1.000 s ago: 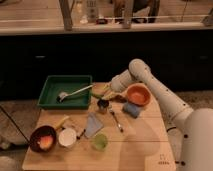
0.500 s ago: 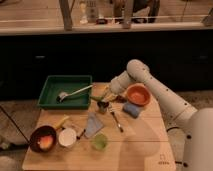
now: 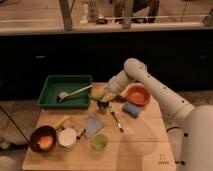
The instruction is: Place pepper in metal cup
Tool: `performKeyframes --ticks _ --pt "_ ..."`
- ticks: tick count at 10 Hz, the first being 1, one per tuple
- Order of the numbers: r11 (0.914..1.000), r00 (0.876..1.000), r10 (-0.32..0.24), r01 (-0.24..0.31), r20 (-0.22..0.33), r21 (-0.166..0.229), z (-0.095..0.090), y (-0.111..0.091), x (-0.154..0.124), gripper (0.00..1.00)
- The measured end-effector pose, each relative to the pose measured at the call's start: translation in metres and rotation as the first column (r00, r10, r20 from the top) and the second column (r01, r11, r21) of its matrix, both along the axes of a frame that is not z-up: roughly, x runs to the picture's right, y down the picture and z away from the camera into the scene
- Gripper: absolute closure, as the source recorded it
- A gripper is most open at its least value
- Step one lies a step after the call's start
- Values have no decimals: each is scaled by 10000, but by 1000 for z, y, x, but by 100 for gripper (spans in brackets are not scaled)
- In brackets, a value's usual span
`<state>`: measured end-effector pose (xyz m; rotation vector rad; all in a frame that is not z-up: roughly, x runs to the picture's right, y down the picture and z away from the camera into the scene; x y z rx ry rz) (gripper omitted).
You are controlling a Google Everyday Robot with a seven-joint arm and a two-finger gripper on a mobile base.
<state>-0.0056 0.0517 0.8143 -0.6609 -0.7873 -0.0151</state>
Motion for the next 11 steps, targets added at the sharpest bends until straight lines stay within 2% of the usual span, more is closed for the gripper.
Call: performKeyframes --ticks 1,2,11 --pt "10000 10000 -38 38 17 -14 0 0 -2 25" --pt "10000 10000 -83 83 34 -46 0 0 -4 20" --pt "9998 9996 -201 202 213 -80 0 1 -6 20"
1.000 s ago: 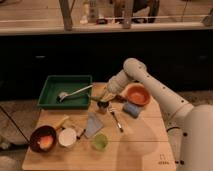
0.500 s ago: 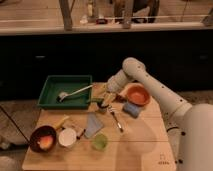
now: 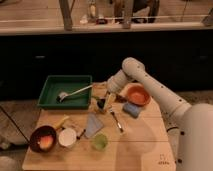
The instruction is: Place pepper in metal cup
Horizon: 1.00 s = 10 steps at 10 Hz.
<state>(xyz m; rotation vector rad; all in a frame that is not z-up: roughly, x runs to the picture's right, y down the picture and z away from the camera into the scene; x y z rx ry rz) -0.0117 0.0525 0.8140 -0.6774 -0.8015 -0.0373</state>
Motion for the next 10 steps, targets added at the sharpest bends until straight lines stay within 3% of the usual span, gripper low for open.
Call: performKeyframes --ticks 10 --pt "10000 9991 22 -23 431 26 3 2 0 20"
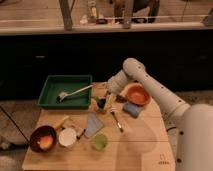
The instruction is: Place pepper in metal cup
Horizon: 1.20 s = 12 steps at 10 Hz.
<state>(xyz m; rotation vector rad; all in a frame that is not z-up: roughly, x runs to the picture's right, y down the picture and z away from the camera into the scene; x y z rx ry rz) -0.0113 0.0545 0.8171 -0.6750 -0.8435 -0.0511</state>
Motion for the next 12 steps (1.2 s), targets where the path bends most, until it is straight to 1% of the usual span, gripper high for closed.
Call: performKeyframes --ticks 1,12 --pt "10000 10000 -33 33 87 -12 0 1 1 20" --pt "10000 10000 -29 29 87 -18 0 1 1 20"
